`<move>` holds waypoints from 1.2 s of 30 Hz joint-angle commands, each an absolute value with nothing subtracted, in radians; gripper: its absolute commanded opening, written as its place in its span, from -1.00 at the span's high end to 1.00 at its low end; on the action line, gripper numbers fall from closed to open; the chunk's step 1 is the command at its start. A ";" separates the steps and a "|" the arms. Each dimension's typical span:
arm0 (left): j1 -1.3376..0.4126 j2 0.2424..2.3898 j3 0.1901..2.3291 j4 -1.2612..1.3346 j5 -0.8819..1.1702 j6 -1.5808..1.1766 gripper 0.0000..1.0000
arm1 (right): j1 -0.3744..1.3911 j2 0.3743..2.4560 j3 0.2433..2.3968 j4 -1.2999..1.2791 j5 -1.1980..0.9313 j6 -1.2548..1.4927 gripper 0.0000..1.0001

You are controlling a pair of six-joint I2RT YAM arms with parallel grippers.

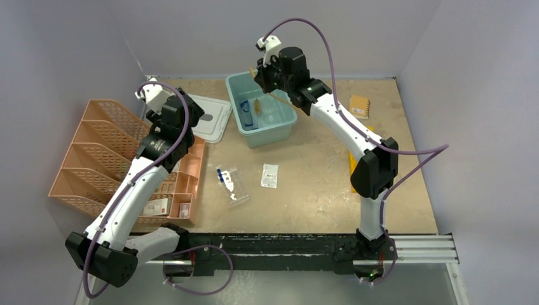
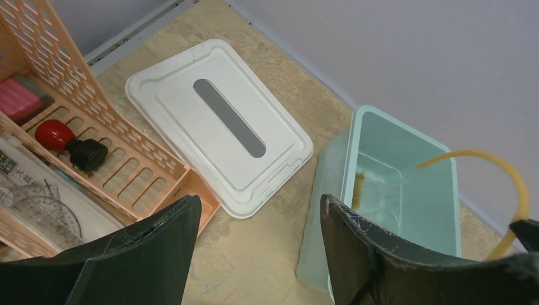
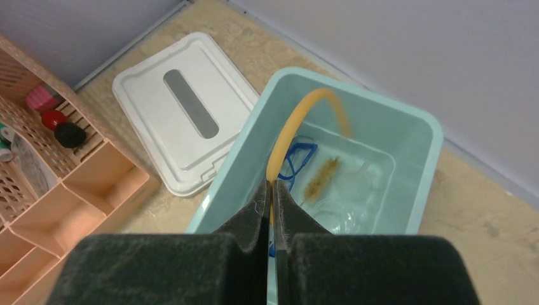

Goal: Organize the chemistry lab equipment

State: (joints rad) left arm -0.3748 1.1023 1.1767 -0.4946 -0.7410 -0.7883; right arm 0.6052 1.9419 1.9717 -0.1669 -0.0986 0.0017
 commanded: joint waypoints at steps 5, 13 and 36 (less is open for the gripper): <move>-0.368 1.106 1.215 -0.454 -0.765 -0.740 -0.36 | 0.602 1.990 1.979 -0.070 -0.171 0.161 1.00; -0.367 1.095 1.215 -0.467 -0.776 -0.724 -0.36 | 0.601 2.115 2.024 -0.027 -0.154 0.341 1.00; -0.367 1.074 1.220 -0.501 -0.781 -0.730 -0.37 | 0.579 2.329 2.130 -0.013 -0.091 0.758 1.00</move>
State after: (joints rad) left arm -0.3733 1.1007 1.1767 -0.5041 -0.7650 -0.7383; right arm 0.5980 2.3127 2.0983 -0.0734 -0.1181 0.6243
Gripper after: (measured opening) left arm 0.683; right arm 0.005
